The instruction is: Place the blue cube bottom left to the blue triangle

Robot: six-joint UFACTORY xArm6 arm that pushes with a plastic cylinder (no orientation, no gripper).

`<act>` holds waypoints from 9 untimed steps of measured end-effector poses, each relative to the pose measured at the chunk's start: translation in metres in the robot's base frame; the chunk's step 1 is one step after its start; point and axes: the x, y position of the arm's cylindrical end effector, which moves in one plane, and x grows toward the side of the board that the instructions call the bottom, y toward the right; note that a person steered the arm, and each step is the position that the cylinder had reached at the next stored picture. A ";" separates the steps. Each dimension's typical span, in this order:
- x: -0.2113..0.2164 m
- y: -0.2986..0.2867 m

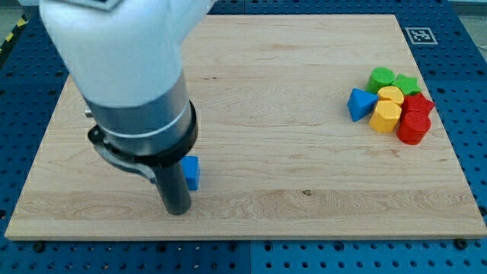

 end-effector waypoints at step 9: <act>-0.094 0.027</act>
